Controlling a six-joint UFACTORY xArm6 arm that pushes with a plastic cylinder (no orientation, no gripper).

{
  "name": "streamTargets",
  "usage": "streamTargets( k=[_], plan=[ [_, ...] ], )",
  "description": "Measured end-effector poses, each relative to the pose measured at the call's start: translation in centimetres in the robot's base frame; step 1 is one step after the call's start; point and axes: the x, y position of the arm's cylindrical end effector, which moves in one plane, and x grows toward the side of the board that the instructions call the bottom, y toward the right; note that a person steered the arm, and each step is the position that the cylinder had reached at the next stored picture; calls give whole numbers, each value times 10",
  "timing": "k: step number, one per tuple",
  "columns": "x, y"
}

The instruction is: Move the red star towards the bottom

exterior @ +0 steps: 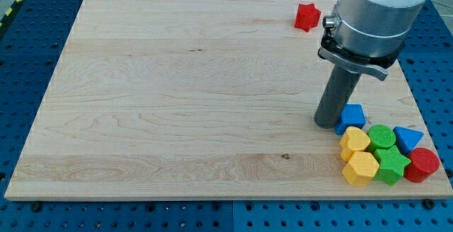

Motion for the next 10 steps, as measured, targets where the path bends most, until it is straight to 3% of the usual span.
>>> streamTargets(
  k=[1,3,5,7,9,10],
  plan=[
    [-2,6],
    [-76,-65],
    [-169,-68],
    [-247,-30],
    [-266,39],
    [-257,41]
  ],
)
